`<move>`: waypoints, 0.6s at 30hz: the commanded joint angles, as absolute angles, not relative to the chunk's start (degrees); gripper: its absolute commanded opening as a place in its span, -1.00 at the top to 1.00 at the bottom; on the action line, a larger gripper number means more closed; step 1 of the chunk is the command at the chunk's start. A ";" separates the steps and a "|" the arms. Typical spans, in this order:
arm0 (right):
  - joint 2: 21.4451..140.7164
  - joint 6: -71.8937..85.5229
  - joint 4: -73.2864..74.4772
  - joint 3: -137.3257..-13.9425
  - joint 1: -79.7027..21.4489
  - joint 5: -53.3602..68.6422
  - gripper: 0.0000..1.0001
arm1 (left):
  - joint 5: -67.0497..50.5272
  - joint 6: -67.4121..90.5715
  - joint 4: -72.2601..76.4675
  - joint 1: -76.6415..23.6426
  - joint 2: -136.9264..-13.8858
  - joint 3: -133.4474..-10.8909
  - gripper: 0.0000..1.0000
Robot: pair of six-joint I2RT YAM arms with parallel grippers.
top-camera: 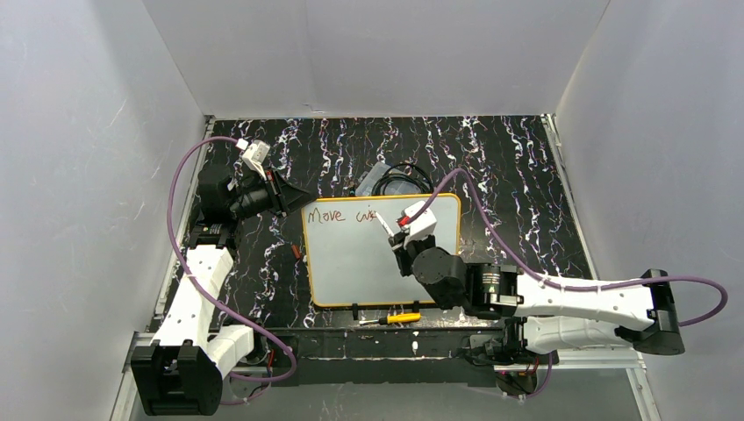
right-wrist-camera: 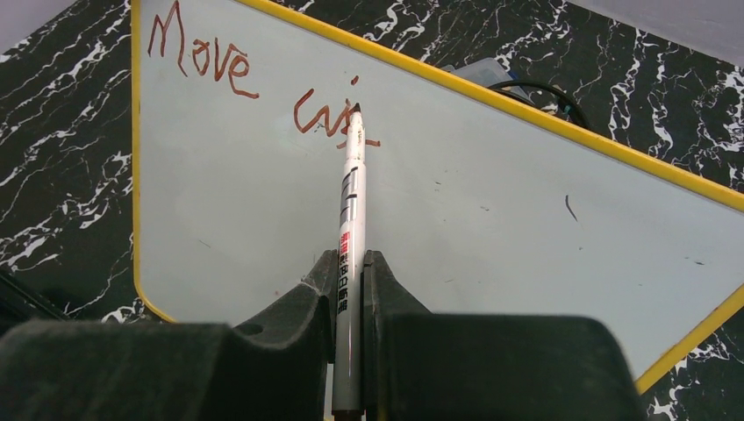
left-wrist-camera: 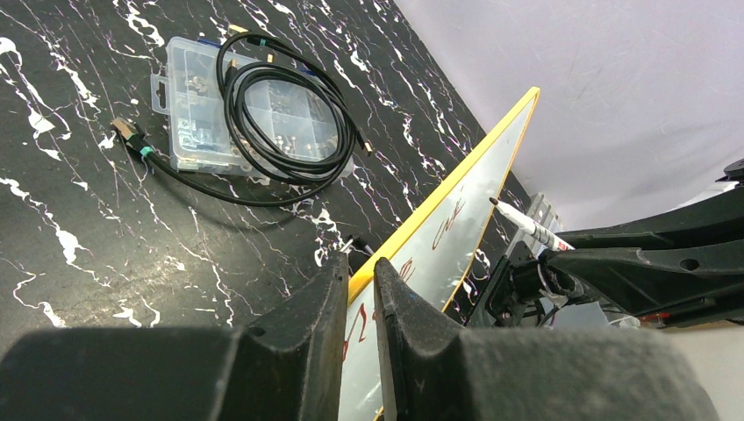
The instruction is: Write a sentence on the whiteboard
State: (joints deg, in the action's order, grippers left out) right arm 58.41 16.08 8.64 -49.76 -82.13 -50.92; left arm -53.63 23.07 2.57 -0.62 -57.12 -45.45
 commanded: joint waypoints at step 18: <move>63.58 17.72 11.26 -53.80 -81.87 -57.92 0.97 | -56.60 22.96 1.02 -1.37 -55.91 -45.34 0.69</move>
State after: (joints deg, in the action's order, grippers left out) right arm 63.81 15.35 8.84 -51.66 -82.11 -55.83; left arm -53.65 23.09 2.57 -0.62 -57.12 -45.45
